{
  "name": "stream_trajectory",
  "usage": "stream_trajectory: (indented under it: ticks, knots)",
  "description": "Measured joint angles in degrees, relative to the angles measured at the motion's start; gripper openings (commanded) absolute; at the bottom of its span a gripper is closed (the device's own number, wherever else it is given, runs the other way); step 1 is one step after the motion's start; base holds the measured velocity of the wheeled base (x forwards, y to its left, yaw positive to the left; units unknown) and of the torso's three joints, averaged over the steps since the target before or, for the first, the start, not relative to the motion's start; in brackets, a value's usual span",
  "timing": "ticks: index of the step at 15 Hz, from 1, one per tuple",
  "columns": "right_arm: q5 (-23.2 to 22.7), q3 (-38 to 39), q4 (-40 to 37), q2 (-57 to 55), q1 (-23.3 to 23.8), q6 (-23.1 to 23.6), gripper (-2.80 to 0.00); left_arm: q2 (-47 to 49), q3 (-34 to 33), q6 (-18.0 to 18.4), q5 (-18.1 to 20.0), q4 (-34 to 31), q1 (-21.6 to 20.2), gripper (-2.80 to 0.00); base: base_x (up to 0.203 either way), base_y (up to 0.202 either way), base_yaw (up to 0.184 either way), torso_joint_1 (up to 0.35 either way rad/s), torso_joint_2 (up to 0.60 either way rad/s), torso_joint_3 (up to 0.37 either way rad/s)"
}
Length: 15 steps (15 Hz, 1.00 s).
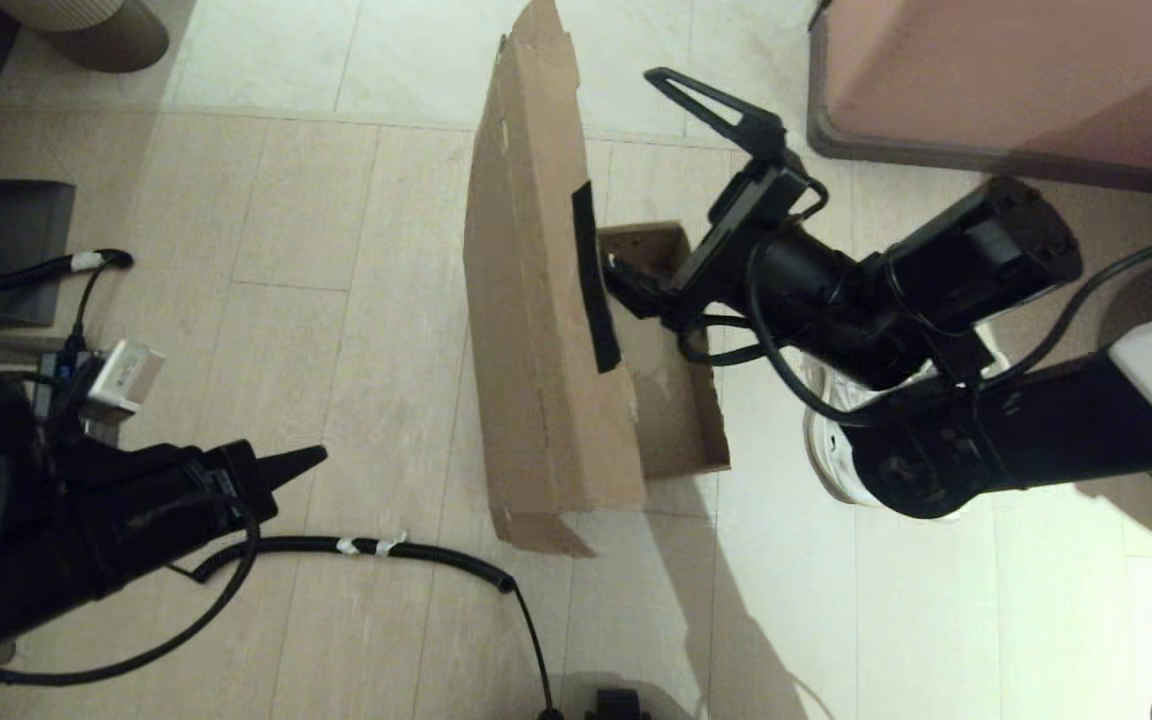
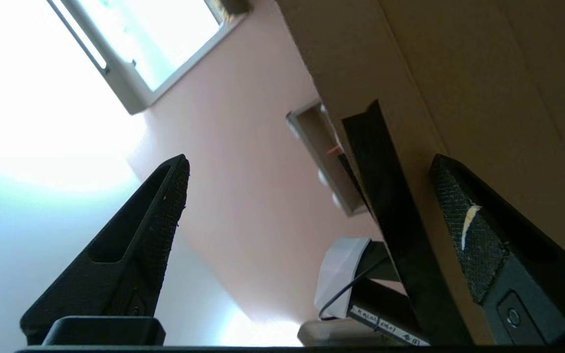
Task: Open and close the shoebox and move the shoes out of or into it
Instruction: Open the shoe box
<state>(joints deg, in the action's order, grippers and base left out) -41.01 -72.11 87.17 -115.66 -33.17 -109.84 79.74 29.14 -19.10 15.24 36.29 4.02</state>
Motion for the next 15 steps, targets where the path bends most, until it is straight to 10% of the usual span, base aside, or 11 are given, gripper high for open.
stream_trajectory:
  ticks: [8,12,15]
  knots:
    - [0.66,-6.80,0.01,-12.21,-14.27,14.00,0.00,-17.73,4.37,4.09,0.22,-0.69,7.18,-2.80,0.000,0.000,0.000,0.000,0.00,0.000]
    - [0.85,-7.62,0.00,-17.01,-18.55,16.94,0.00,-26.71,7.88,22.60,0.52,-0.64,9.29,-2.80,0.000,0.000,0.000,0.000,0.00,0.000]
    - [0.85,-8.11,0.00,-19.34,-19.82,17.06,0.00,-29.79,15.39,29.60,2.38,-3.05,9.49,-2.80,0.000,0.000,0.000,0.000,0.00,0.000]
